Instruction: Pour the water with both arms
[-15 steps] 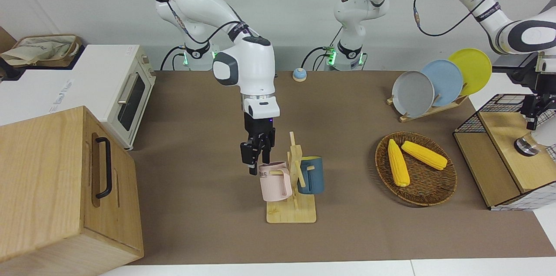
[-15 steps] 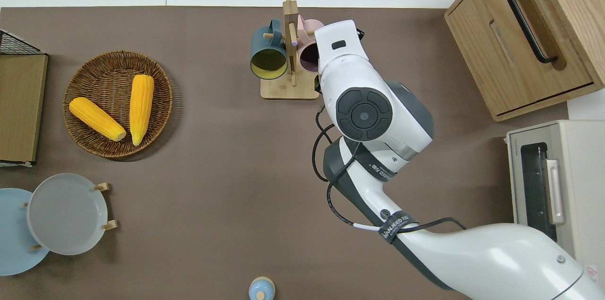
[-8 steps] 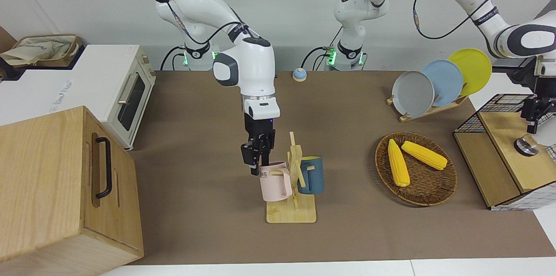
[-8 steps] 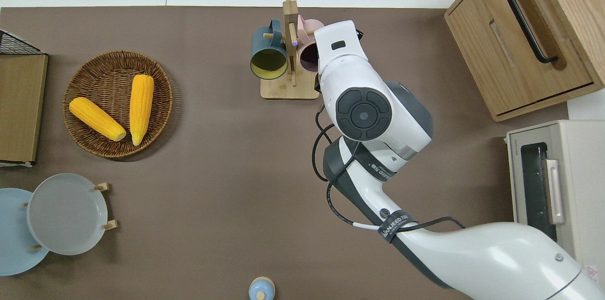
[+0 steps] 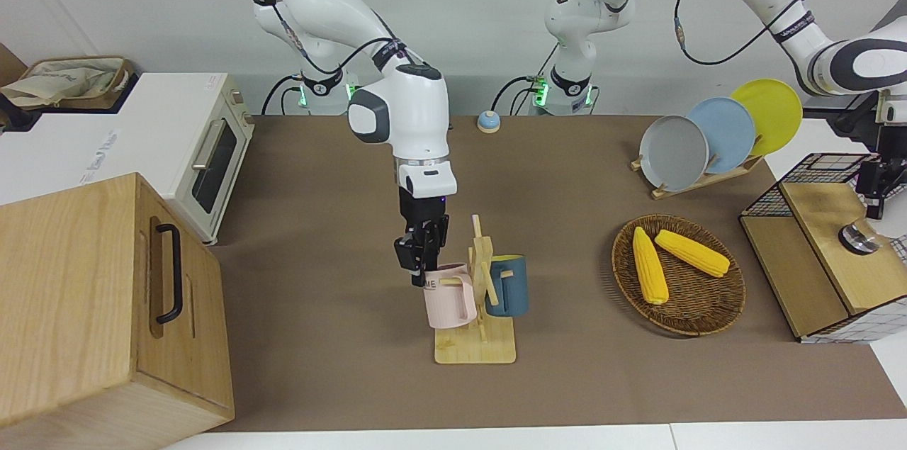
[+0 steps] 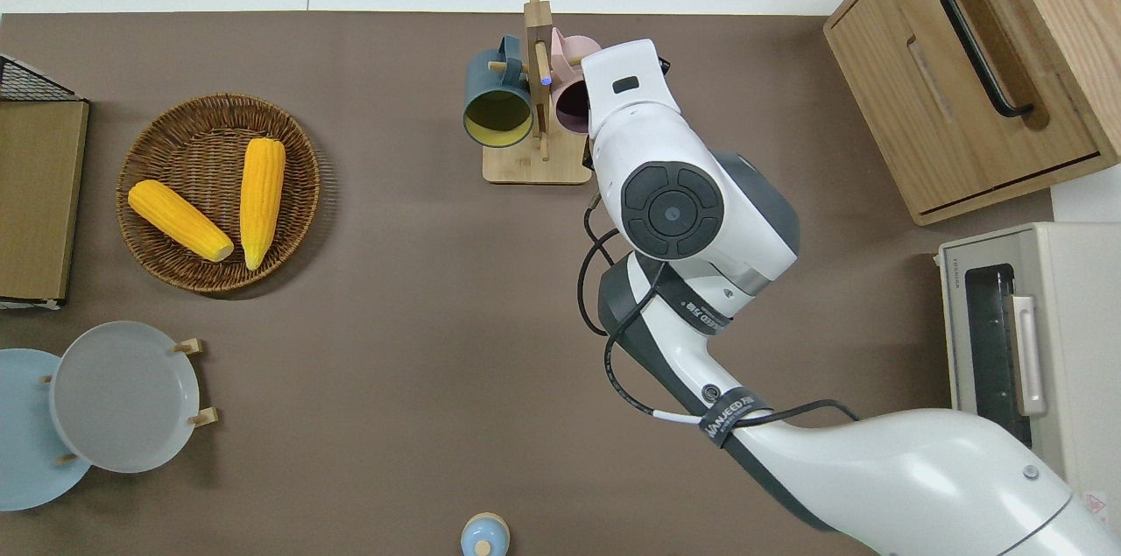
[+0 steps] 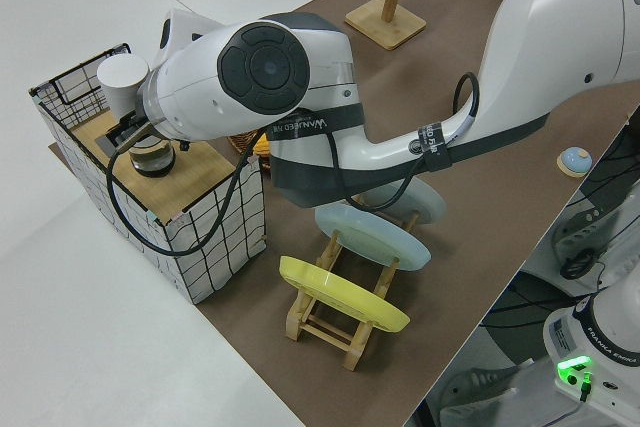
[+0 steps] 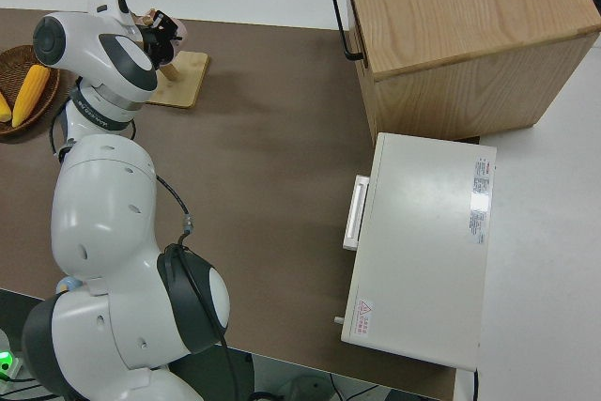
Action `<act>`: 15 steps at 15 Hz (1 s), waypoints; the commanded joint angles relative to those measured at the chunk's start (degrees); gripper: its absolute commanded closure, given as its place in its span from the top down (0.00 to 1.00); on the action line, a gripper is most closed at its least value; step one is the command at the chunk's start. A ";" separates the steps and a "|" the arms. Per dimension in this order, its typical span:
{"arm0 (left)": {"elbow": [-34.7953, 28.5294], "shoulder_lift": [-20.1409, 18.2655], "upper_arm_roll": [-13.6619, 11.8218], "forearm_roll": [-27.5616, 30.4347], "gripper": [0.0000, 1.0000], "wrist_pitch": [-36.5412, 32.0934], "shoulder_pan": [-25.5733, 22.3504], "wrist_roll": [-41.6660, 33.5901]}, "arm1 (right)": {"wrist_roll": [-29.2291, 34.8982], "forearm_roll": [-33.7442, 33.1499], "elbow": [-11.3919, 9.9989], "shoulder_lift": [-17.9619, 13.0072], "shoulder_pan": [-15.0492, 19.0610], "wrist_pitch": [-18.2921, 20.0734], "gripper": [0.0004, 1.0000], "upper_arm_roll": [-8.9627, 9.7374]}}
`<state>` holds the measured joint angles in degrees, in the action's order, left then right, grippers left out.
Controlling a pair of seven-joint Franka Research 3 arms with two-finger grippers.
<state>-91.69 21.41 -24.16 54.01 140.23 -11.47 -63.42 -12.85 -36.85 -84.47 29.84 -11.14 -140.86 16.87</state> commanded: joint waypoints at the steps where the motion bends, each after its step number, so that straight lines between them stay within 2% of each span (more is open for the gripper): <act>1: 1.51 1.88 -0.10 2.77 0.62 1.19 0.05 -1.18 | -0.15 -1.20 0.53 0.66 0.24 -1.26 0.42 0.18; 4: 1.51 2.14 -0.10 3.21 0.09 1.19 0.05 -1.18 | 0.02 -1.11 0.53 0.83 0.15 -3.36 0.42 -0.61; 5: 1.51 2.14 -0.10 3.12 0.00 1.19 0.05 -1.09 | 0.11 -1.11 0.53 0.84 -0.20 -3.80 0.42 -0.79; 11: 1.60 2.14 -0.19 3.12 0.00 1.19 0.14 -0.92 | 0.55 -1.03 0.62 1.01 -0.47 -4.16 0.41 -0.96; 15: 1.60 2.06 -0.28 3.04 0.00 1.19 0.14 -0.83 | 0.64 -1.03 0.97 1.10 -0.56 -4.25 0.23 -0.96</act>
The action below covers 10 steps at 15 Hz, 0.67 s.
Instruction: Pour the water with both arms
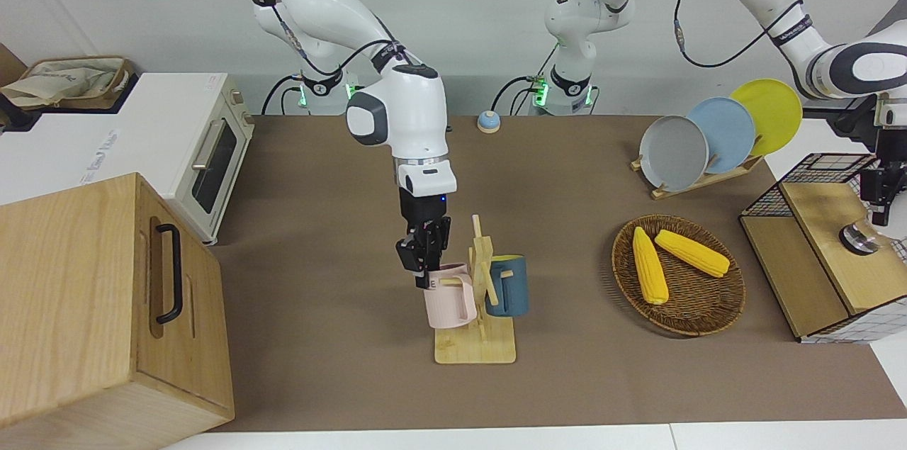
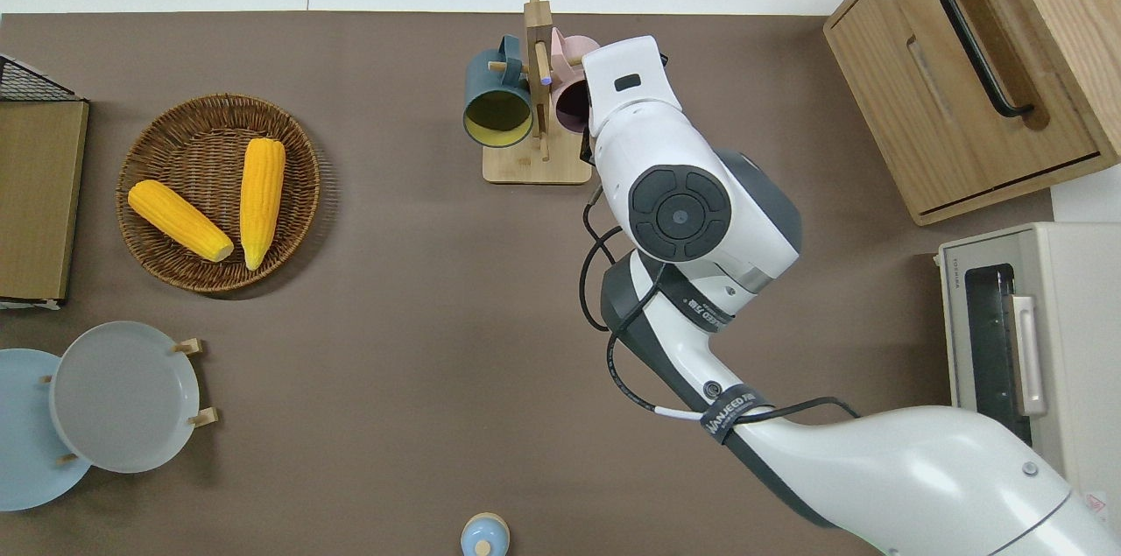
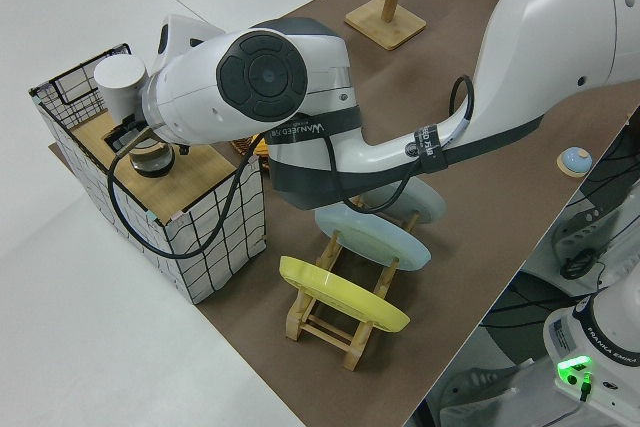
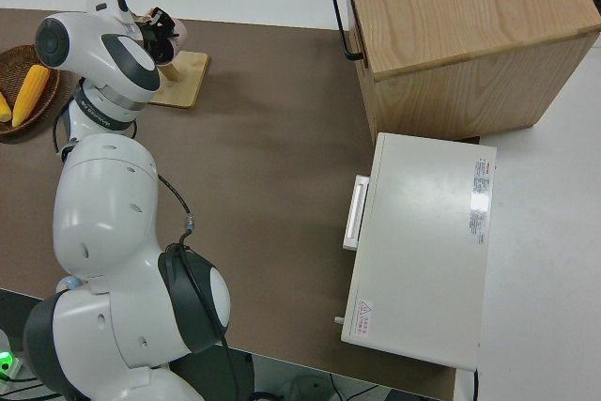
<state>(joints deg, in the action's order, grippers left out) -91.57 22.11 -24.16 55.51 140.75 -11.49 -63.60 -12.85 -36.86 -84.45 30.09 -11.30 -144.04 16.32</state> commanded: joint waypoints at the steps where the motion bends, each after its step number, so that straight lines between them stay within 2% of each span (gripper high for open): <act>1: 1.49 1.36 -0.27 1.53 0.00 0.58 0.15 -0.65 | 0.63 -1.03 1.05 0.85 -0.48 -1.07 0.19 -0.41; 2: 1.49 1.36 -0.27 1.53 0.00 0.58 0.15 -0.73 | 0.63 -1.03 0.96 0.85 -0.48 -1.07 0.16 -0.41; 10: 2.37 1.27 -0.27 1.44 0.00 0.58 0.15 -0.29 | 0.81 -1.03 1.05 0.85 -0.39 -1.07 0.13 -0.41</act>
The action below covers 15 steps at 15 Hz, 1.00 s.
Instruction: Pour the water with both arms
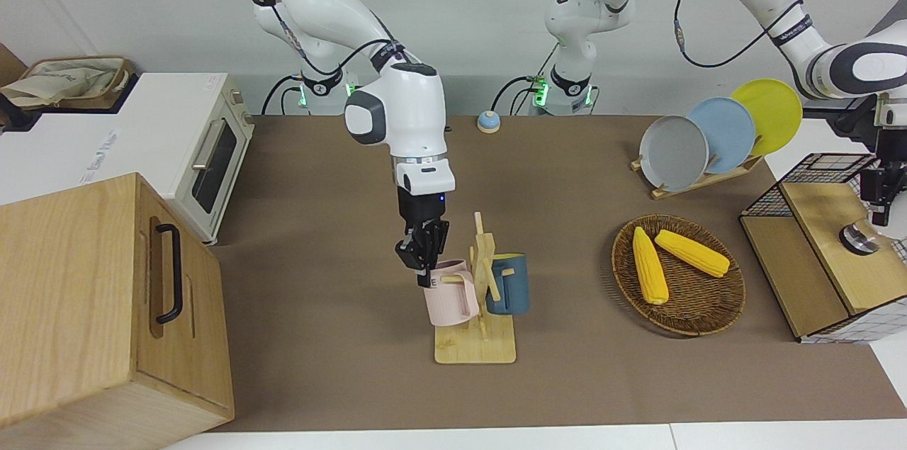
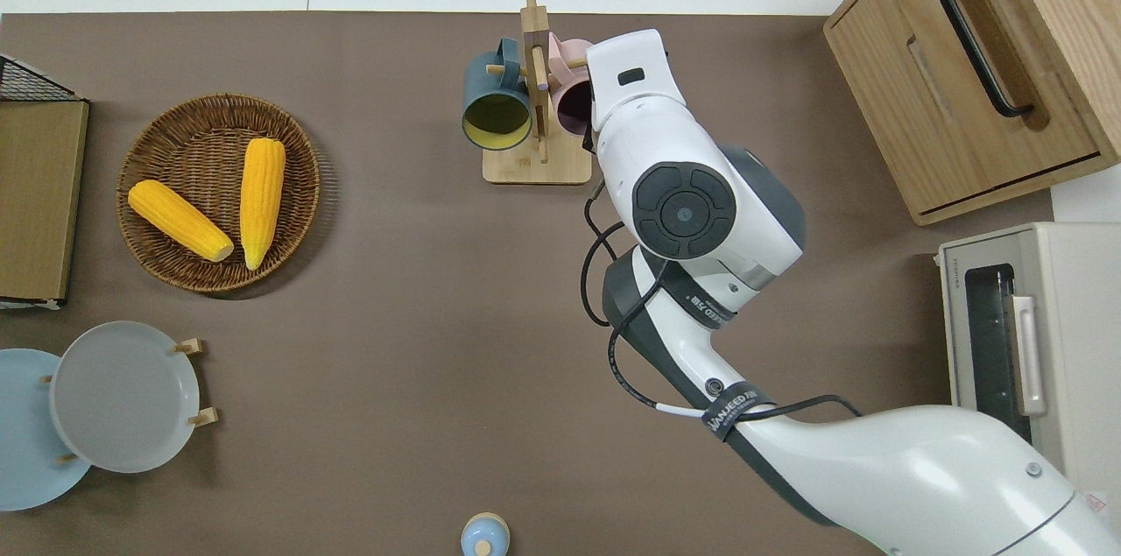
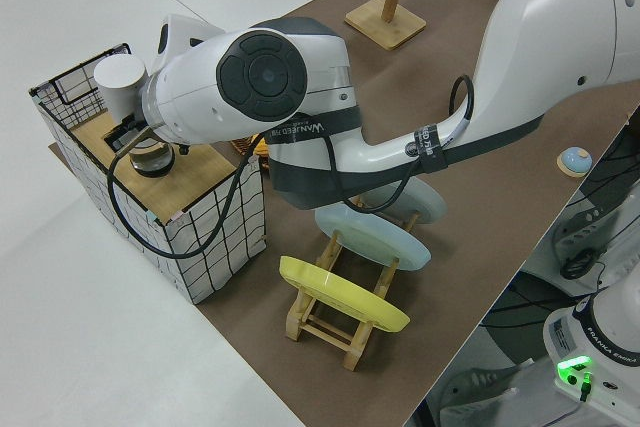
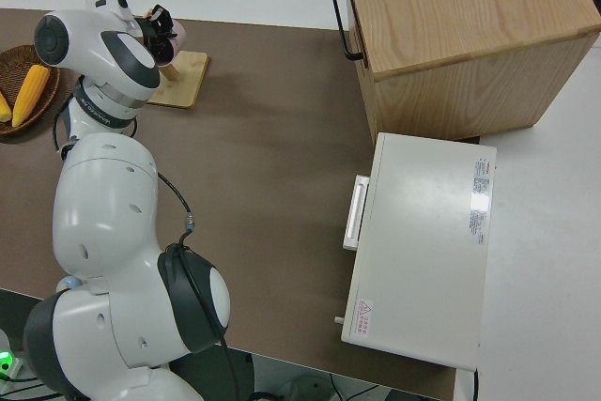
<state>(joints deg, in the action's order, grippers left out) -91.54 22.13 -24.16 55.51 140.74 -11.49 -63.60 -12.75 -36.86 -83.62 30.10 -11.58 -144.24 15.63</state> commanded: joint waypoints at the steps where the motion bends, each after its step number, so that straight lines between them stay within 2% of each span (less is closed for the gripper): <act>1: 2.33 1.25 -0.27 1.44 0.00 0.58 0.15 -0.30 | 0.88 -1.02 0.21 0.83 -0.11 -0.87 0.12 0.27; 15: 4.96 0.73 -0.71 0.65 0.00 -0.47 0.15 0.84 | 0.88 -0.05 1.00 0.13 0.68 -0.08 0.06 0.27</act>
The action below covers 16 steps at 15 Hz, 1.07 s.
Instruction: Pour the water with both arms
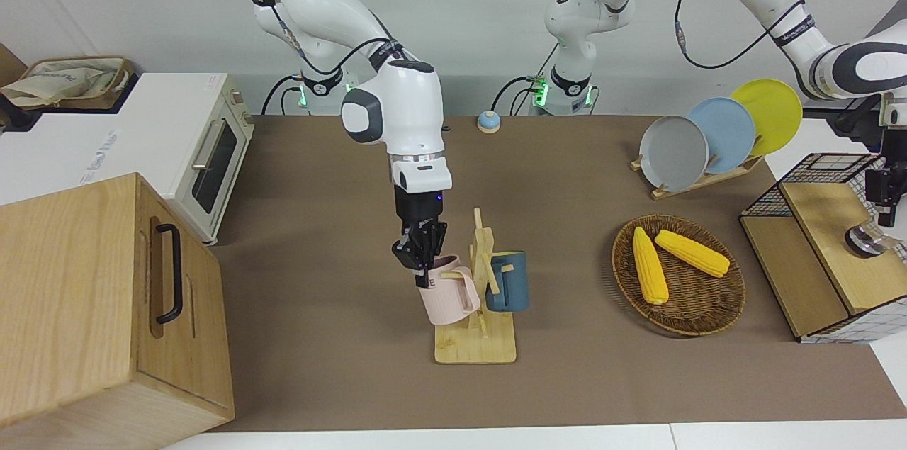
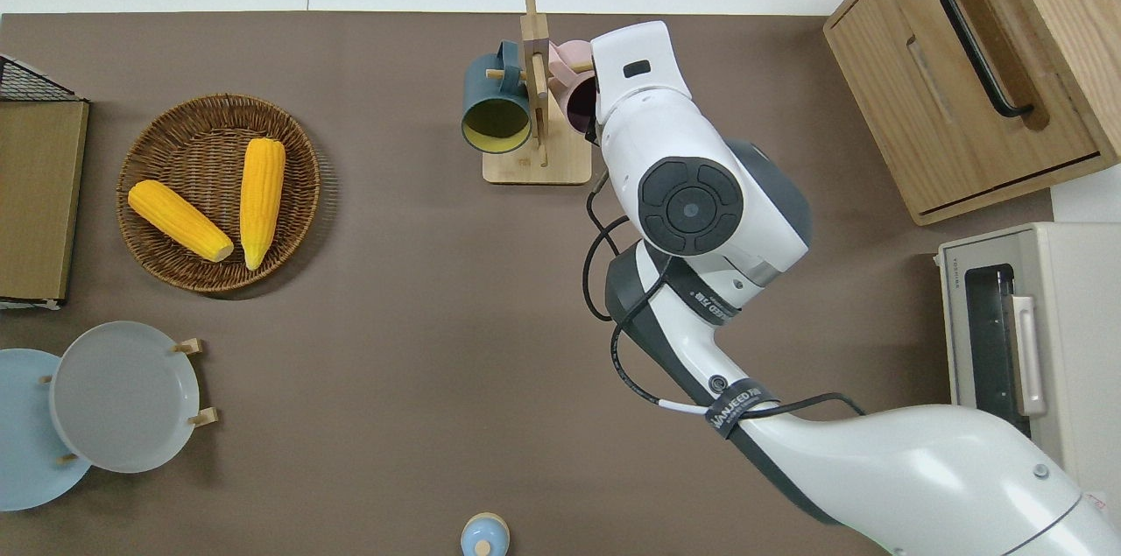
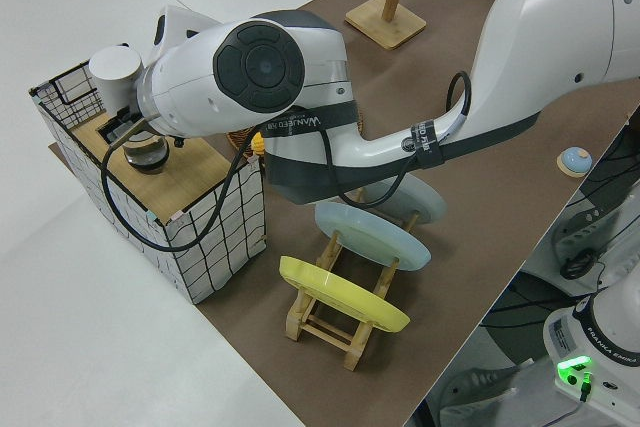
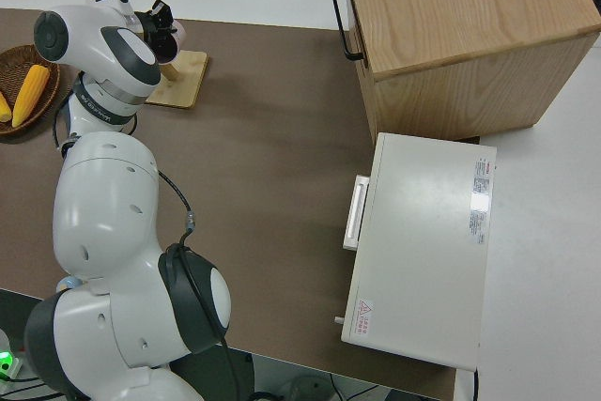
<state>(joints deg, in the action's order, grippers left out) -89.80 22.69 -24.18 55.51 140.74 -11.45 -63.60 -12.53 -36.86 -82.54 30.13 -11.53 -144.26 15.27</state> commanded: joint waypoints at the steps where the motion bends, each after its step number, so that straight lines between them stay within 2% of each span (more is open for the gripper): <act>1: 3.40 0.08 -0.70 -0.74 0.00 -0.46 0.02 2.06 | 0.66 -0.05 -0.08 0.11 0.72 -0.06 0.06 0.55; 3: 3.49 -0.27 -0.61 -4.34 0.00 -0.73 0.28 5.31 | 1.27 0.03 -0.08 0.02 0.81 -0.06 0.06 0.64; 8: 7.18 -1.50 -1.05 -11.47 0.00 -7.49 -0.15 13.05 | 1.81 1.09 -0.69 -0.16 1.69 0.03 0.05 0.55; 13: 7.27 -5.02 -0.96 -18.59 0.00 -11.10 0.72 19.64 | 1.81 1.97 -0.70 -0.16 1.78 0.29 0.05 0.55; 16: 7.27 -6.25 -0.70 -20.27 0.00 -11.88 1.08 20.71 | 1.89 2.06 -0.70 -0.16 1.78 0.73 0.05 0.55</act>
<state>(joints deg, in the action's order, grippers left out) -83.18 18.66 -24.78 37.63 130.53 -11.08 -45.30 -10.58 -36.03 -82.38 30.13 -10.57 -144.19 15.23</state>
